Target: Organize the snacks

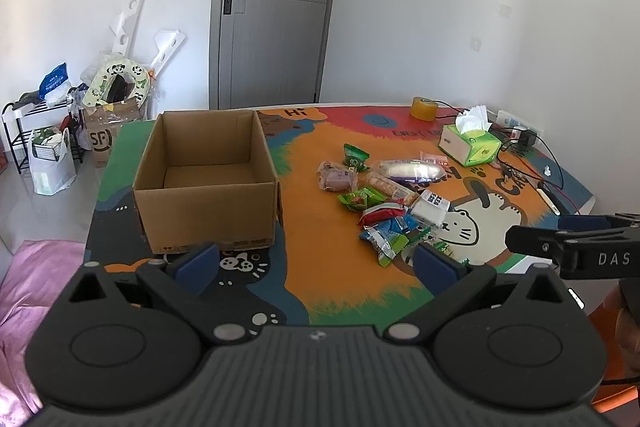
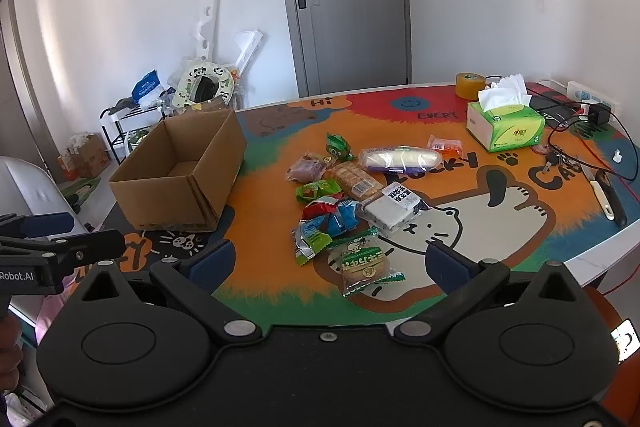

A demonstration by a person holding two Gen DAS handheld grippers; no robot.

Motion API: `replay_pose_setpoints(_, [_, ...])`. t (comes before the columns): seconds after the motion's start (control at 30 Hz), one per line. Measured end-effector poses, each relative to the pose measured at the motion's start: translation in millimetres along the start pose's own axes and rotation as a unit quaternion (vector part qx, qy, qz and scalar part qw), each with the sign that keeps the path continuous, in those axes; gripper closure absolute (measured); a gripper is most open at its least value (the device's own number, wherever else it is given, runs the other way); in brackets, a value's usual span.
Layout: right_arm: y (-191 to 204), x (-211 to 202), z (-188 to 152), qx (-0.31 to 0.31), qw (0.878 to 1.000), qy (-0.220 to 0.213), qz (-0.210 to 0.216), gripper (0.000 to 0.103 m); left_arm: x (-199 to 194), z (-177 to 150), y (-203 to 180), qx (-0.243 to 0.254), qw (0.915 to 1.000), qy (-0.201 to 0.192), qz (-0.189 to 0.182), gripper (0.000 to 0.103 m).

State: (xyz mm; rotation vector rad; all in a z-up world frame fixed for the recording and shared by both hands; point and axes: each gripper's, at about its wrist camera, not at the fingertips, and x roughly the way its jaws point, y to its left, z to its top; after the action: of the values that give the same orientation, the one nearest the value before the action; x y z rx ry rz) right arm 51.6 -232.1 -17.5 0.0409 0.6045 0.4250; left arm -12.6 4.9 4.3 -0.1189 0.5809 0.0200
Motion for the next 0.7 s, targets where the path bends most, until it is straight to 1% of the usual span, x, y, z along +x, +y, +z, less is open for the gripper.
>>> replay_pose_setpoints(0.7, [0.9, 0.7, -2.2, -0.004, 1.000, 0.000, -0.002, 0.000, -0.9, 1.8, 2.2, -0.001, 1.0000, -0.004, 0.000, 0.000])
